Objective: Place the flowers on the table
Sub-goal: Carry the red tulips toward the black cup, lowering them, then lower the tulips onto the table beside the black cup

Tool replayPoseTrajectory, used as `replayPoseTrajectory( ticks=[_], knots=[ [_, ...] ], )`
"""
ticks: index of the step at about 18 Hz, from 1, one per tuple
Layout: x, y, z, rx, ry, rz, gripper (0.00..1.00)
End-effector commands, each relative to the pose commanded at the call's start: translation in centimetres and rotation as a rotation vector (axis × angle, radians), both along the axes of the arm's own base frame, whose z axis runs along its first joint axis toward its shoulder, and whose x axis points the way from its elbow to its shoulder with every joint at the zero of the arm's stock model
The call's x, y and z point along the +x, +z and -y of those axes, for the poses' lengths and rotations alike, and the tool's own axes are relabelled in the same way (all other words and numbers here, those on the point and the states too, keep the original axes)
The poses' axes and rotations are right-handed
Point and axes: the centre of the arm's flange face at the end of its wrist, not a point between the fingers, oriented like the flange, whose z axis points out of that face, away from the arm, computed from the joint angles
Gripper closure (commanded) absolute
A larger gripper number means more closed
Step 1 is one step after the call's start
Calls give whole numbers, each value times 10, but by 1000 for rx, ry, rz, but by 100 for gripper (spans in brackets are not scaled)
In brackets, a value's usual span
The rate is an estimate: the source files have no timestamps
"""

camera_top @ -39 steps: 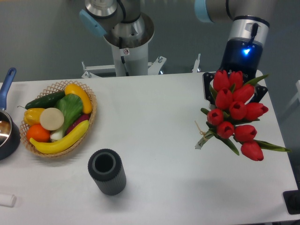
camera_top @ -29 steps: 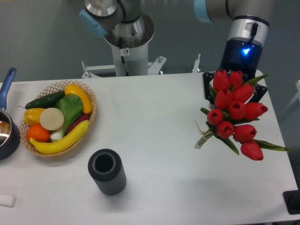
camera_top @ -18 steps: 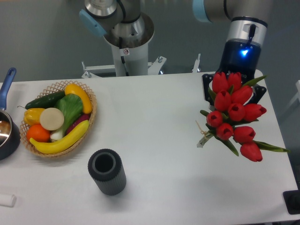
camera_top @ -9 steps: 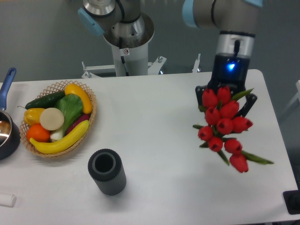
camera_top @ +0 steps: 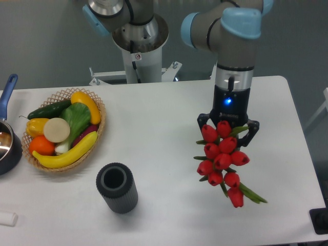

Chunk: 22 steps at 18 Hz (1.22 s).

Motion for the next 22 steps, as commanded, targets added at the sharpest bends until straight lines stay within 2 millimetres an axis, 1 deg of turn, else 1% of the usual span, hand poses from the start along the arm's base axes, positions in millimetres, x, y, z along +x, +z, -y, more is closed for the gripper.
replayPoseTrajectory(
  ticks=[3,5,8,12,18,19,20,22],
  knots=[
    [4,-25,-12,-110,-2,-23,56],
    [10,-36,-24,-162,-11,-36,56],
    [9,-58,-27,-216,-9,-27,56],
    [20,-83,-39,-304,-62,-43,56],
    [20,-116,-39,-369,-65,-13,56],
    [24,-120,-46,-385,-74,-23,56],
    [25,-128,-50,-398,-81,-18,56],
    [21,-139,-56,-400,-86,-7,56]
  ],
)
